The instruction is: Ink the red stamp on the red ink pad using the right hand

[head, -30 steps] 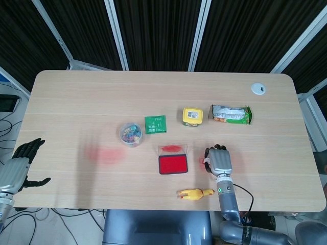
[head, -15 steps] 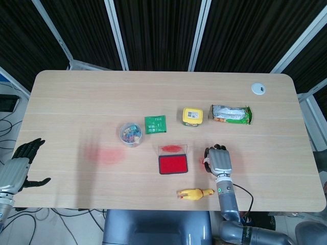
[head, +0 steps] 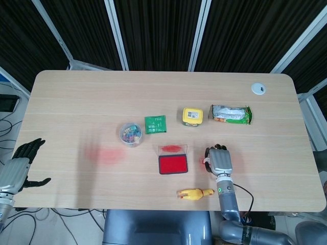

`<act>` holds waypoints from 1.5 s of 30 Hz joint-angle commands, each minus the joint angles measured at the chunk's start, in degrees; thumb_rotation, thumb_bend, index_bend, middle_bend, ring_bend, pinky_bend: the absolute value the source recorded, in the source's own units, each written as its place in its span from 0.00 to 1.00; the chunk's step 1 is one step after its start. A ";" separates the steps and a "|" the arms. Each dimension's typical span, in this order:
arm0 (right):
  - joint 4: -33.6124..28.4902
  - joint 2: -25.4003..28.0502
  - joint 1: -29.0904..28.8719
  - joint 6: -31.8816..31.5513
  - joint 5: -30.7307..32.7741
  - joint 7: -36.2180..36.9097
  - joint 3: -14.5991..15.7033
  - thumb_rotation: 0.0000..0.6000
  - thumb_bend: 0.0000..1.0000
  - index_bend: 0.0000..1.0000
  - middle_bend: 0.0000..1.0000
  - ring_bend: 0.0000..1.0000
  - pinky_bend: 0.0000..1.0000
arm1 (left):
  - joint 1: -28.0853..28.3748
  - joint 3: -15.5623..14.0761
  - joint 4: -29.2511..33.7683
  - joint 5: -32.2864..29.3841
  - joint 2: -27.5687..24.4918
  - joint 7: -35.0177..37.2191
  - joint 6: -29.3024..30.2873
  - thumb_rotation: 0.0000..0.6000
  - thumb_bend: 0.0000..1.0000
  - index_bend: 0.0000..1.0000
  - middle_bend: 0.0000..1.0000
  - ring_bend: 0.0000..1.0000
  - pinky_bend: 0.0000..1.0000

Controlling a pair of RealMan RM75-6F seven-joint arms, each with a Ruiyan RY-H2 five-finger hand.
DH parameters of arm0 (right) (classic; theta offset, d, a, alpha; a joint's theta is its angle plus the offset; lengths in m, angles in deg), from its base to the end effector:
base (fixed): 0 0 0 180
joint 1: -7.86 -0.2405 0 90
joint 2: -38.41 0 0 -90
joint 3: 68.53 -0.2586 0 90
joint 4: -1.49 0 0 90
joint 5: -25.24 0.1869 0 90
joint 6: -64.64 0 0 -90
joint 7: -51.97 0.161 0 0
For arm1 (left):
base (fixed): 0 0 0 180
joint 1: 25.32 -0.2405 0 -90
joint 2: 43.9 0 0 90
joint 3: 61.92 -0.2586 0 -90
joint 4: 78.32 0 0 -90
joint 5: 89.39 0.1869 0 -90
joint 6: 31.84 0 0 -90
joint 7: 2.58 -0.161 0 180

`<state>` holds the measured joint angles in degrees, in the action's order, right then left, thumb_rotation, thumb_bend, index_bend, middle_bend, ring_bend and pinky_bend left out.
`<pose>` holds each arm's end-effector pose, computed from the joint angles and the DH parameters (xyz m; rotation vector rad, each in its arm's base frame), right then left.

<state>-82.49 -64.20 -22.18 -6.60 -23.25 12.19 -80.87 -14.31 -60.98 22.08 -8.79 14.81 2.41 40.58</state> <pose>-0.2071 -0.3046 -0.0357 1.4934 -1.1124 0.6631 -0.2914 0.2149 0.1659 -1.4609 -1.1735 -0.8708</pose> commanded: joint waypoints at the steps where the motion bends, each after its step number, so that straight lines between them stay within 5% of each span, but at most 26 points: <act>1: 0.07 -0.14 -0.05 0.09 0.12 0.02 -0.02 1.00 0.43 0.52 0.43 0.23 0.24 | 0.02 -0.02 -0.01 0.02 -0.02 0.00 -0.06 1.00 0.00 0.00 0.00 0.00 0.00; 24: 0.86 -0.48 -0.23 0.10 0.32 -0.63 0.44 1.00 0.50 0.58 0.49 0.28 0.24 | 0.07 -0.02 0.13 -0.11 -0.14 0.22 -0.23 1.00 0.00 0.00 0.00 0.00 0.00; 34: 0.55 0.21 0.00 -0.09 -1.73 0.48 1.12 1.00 0.52 0.68 0.59 0.44 0.39 | 0.06 -0.02 0.10 -0.08 -0.14 0.28 -0.20 1.00 0.00 0.00 0.00 0.00 0.00; 45: -2.40 3.52 0.77 0.21 -9.15 6.90 2.64 1.00 0.55 0.74 0.64 0.51 0.46 | -0.01 -0.09 0.05 0.19 -0.12 0.32 0.00 1.00 0.00 0.00 0.00 0.00 0.00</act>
<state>-84.07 -61.57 -21.61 -6.73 -30.95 17.60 -78.68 -14.32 -61.07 22.12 -8.60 14.68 2.73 40.59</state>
